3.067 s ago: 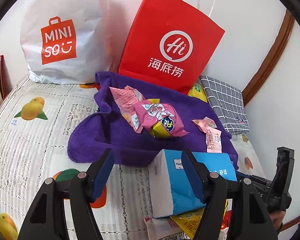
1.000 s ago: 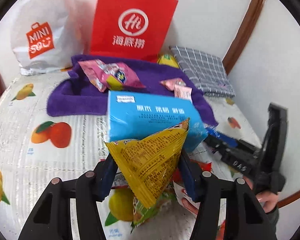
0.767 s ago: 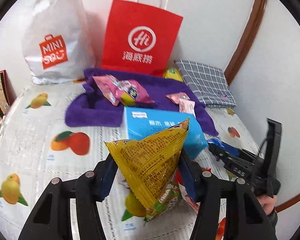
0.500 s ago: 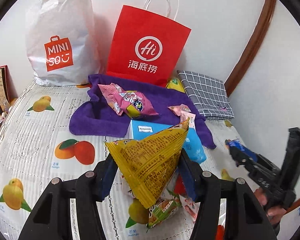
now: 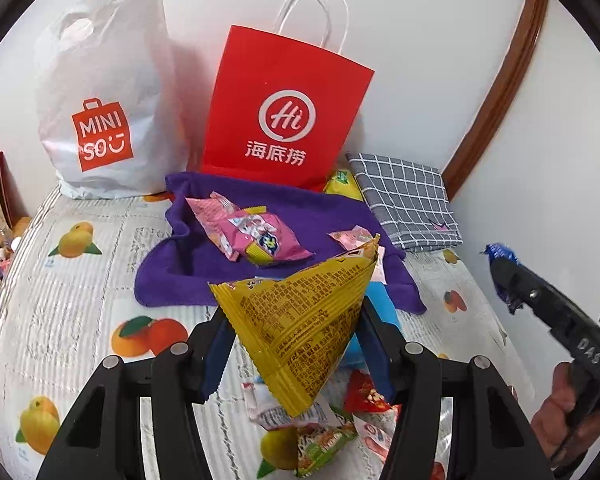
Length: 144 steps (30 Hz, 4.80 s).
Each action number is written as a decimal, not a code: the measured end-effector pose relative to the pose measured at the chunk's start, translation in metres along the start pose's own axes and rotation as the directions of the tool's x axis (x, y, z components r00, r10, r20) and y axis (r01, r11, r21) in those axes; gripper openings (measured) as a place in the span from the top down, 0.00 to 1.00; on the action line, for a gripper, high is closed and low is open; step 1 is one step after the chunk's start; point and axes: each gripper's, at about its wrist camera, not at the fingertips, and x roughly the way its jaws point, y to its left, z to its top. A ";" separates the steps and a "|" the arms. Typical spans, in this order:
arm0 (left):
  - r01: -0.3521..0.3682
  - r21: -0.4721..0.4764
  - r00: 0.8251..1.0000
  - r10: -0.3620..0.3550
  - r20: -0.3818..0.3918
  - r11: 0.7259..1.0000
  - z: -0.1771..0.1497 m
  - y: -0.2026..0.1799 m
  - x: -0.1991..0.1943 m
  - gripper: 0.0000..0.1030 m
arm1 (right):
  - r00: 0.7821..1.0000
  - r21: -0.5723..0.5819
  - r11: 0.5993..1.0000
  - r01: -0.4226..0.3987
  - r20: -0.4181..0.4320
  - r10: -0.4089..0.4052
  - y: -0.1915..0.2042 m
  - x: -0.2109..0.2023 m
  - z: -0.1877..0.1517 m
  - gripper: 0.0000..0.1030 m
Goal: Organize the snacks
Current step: 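Carry the blue bag with the right tool while the left tool carries the yellow bag over the towel, then open the right tool over the towel while the left tool releases the yellow bag onto it, then grasp the red wrapped packet with the right tool while the left tool grasps the white printed packet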
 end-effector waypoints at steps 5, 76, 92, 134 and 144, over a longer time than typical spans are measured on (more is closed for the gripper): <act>-0.007 -0.016 1.000 0.007 0.012 1.000 0.009 0.010 0.013 0.45 | 0.997 -0.005 0.997 -0.075 0.022 0.075 0.010 0.009 0.014 0.59; -0.090 0.000 0.991 0.090 -0.098 0.996 0.099 0.044 0.099 0.45 | 0.966 0.128 0.991 -0.032 -0.250 0.064 -0.073 0.205 0.032 0.59; -0.139 -0.043 0.966 0.126 -0.225 0.989 0.072 0.078 0.118 0.45 | 0.956 0.060 0.998 -0.018 -0.292 0.035 -0.060 0.224 0.016 0.56; -0.077 -0.045 0.983 0.068 -0.171 0.996 -0.002 0.069 0.040 0.25 | 0.974 -0.057 0.997 0.051 -0.217 -0.063 -0.004 0.068 -0.054 0.37; -0.062 -0.010 0.980 0.059 -0.189 0.998 -0.041 0.064 0.017 0.25 | 0.944 -0.146 0.988 -0.047 -0.330 -0.004 -0.001 0.061 -0.103 0.37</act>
